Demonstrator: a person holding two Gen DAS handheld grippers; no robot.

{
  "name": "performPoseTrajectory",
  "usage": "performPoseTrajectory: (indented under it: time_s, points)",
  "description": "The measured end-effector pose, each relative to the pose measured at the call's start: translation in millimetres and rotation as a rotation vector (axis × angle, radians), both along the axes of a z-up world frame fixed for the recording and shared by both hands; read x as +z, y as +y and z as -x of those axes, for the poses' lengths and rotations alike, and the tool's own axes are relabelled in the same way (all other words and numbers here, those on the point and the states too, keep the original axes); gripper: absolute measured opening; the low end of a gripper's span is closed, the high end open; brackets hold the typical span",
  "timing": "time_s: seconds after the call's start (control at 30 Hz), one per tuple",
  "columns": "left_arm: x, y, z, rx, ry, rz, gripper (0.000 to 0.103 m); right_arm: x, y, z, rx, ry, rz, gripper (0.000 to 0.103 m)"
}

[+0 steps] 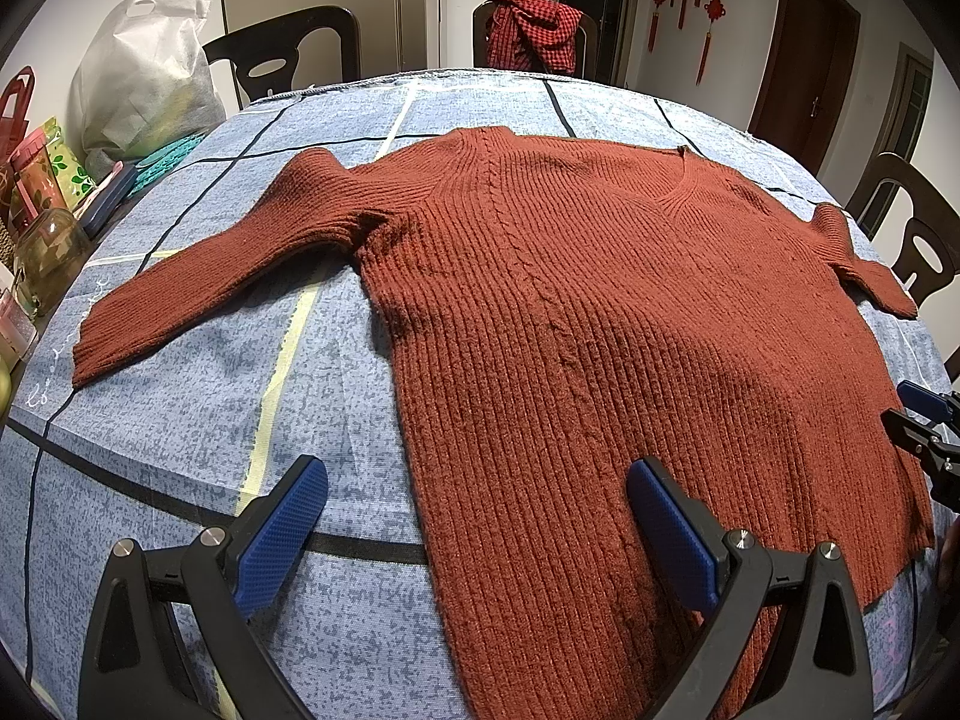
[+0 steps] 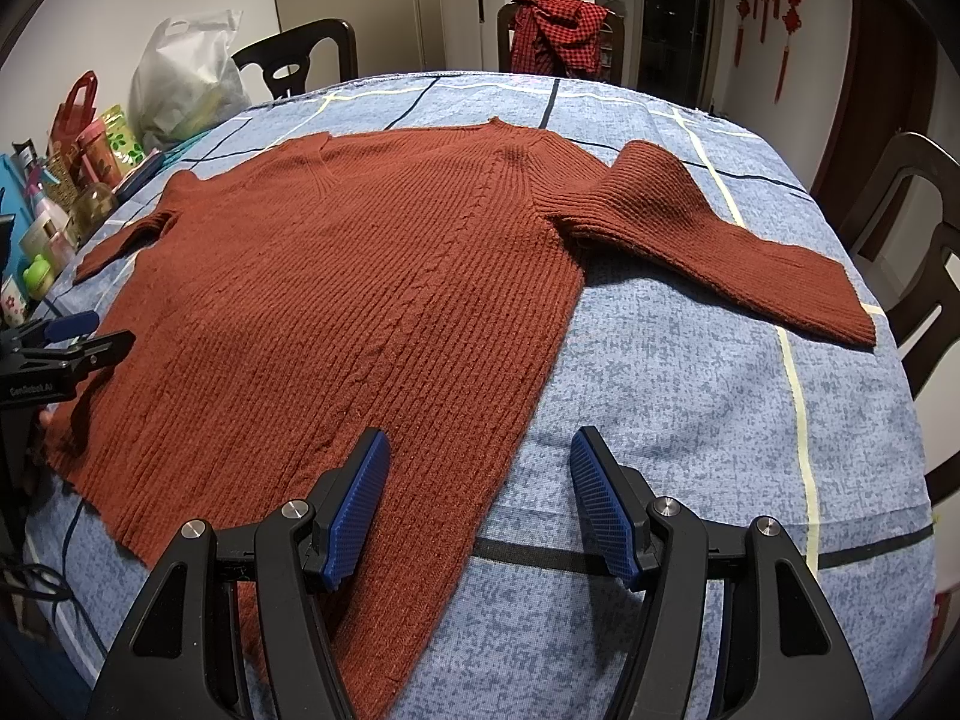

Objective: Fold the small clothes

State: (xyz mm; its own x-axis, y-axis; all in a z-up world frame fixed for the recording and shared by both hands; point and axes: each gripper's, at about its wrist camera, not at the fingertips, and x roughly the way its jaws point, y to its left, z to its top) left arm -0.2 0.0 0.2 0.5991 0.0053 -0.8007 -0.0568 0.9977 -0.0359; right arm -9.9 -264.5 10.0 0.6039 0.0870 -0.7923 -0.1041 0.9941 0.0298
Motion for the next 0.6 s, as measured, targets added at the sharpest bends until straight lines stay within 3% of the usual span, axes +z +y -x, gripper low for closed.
performPoseTrajectory:
  time_s: [0.6]
  points:
    - [0.0, 0.0, 0.0, 0.0, 0.0, 0.0, 0.101, -0.5, -0.3, 0.0, -0.001, 0.001, -0.002, 0.063]
